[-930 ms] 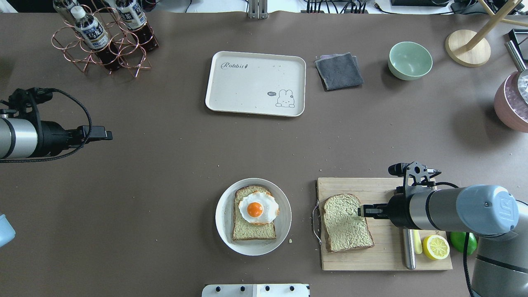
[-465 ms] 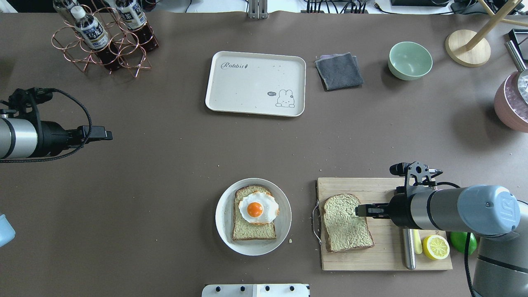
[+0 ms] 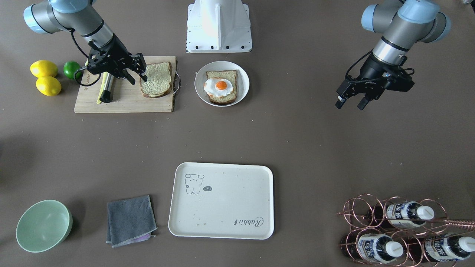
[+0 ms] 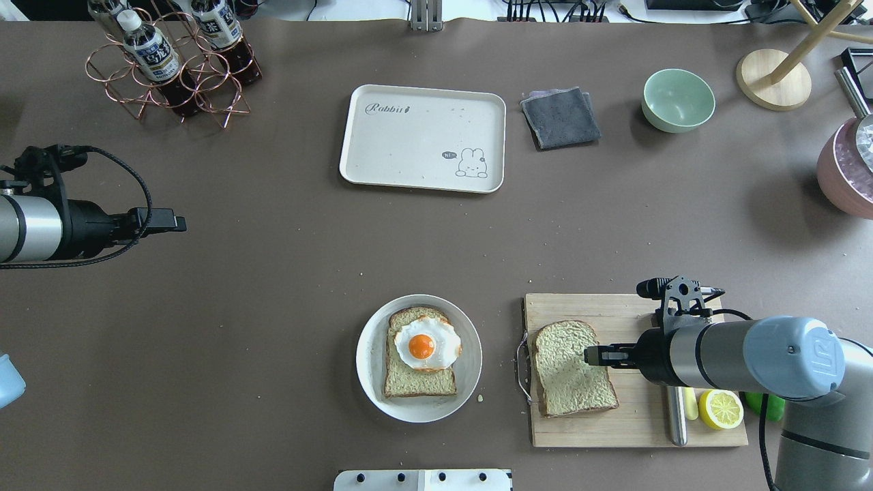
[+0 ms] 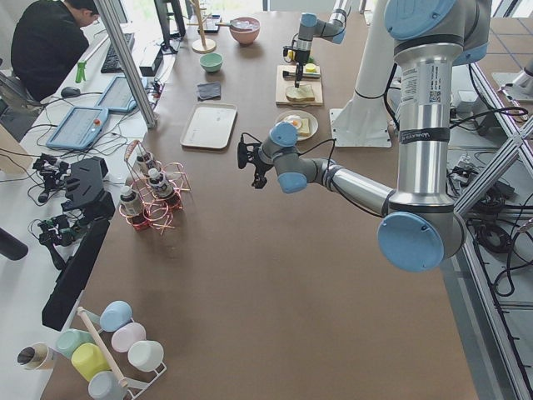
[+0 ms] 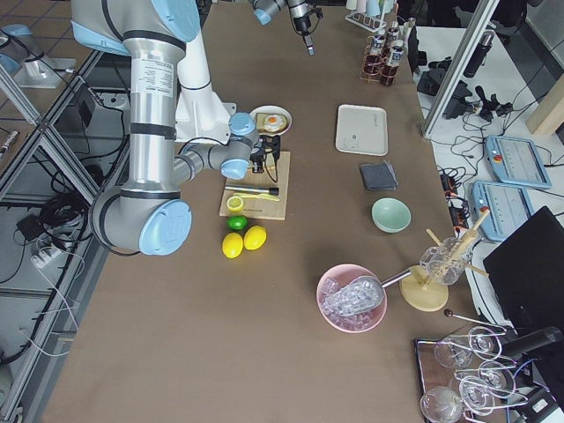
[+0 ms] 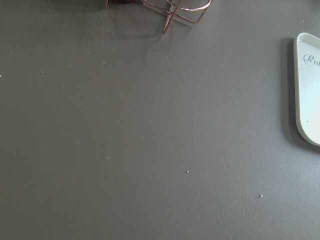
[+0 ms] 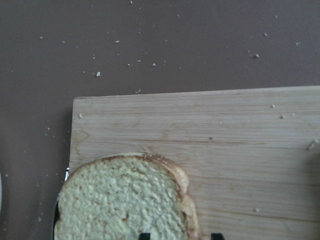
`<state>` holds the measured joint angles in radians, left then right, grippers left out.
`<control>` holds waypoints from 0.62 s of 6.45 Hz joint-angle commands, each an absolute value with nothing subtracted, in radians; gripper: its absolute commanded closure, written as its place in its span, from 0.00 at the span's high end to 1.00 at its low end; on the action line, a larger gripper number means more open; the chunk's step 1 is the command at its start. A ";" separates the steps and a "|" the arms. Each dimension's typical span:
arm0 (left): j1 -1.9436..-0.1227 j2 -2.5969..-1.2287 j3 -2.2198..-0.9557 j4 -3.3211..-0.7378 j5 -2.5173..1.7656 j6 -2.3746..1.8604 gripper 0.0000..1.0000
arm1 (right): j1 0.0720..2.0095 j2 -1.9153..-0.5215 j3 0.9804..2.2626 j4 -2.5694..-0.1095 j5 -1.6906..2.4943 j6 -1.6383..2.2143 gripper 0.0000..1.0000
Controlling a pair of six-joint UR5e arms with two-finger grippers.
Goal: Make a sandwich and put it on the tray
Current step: 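Lower the right gripper and grasp the edge of the bread slice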
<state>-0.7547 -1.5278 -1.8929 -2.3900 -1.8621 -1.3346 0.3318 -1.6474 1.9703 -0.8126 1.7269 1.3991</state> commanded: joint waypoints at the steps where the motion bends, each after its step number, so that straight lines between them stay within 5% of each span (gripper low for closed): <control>1: -0.755 -1.528 -1.893 -2.390 -1.862 -1.335 0.97 | 0.313 -1.641 1.964 -0.813 1.710 1.404 0.29; 2: -0.755 -1.526 -1.894 -2.391 -1.862 -1.335 0.97 | 0.313 -1.641 1.965 -0.813 1.712 1.402 0.00; 4: -0.755 -1.528 -1.896 -2.393 -1.862 -1.335 0.97 | 0.334 -1.638 1.977 -0.807 1.723 1.404 0.00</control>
<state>-0.7547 -1.5274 -1.8953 -2.3924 -1.8623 -1.3346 0.3232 -1.6393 1.9730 -0.8117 1.7195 1.4024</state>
